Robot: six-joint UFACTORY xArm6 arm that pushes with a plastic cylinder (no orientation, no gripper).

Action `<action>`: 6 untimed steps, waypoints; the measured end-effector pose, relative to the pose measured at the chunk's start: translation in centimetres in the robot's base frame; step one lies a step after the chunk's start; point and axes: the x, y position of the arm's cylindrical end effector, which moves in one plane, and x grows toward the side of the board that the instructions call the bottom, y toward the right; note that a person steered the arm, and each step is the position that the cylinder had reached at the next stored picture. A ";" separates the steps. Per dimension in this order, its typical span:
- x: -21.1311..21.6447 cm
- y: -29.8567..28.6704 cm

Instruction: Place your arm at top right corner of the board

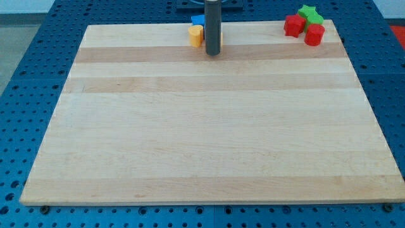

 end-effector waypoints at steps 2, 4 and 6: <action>7.7 8.1; 8.4 30.0; 4.6 34.1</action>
